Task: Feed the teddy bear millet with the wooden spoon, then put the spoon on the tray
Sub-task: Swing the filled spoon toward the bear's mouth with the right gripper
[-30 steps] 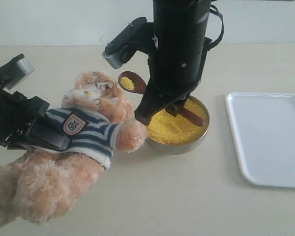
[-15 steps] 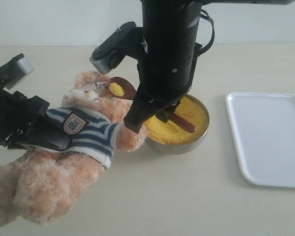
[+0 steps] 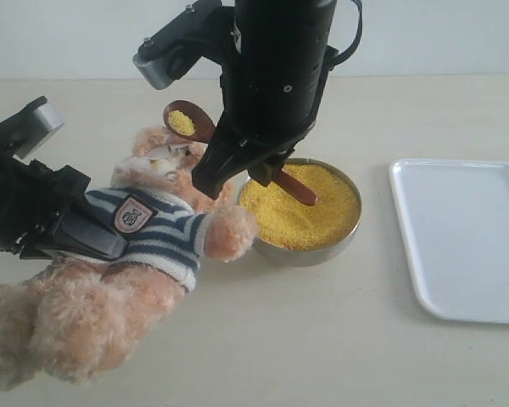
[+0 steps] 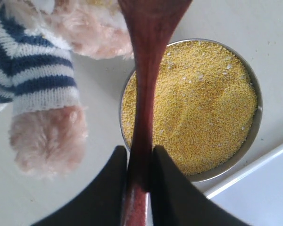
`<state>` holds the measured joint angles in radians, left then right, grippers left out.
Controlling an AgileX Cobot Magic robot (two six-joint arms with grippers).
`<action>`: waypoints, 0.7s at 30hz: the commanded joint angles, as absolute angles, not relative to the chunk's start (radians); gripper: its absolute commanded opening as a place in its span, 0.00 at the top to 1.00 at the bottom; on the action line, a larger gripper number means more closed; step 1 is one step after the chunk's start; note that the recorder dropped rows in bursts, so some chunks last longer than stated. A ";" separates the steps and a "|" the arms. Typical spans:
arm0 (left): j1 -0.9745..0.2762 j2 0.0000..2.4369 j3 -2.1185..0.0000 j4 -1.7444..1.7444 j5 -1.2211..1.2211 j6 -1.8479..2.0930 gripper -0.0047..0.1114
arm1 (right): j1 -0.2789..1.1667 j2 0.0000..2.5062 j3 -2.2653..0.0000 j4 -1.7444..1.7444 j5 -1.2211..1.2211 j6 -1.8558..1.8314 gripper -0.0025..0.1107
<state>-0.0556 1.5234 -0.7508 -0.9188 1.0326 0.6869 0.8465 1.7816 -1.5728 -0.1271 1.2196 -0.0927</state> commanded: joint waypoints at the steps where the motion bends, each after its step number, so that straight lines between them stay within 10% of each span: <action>1: -0.055 1.520 -0.750 -0.953 1.053 0.704 0.93 | 0.847 1.767 -1.582 -0.125 1.221 -0.093 0.98; 21: -0.055 1.520 -0.750 -0.953 1.062 0.707 0.93 | 0.938 1.814 -1.582 -0.310 1.221 -0.084 0.98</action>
<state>-0.0556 1.5234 -0.7508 -0.9236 1.0459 0.6987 0.9058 1.8139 -1.5728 -0.2325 1.2196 -0.0927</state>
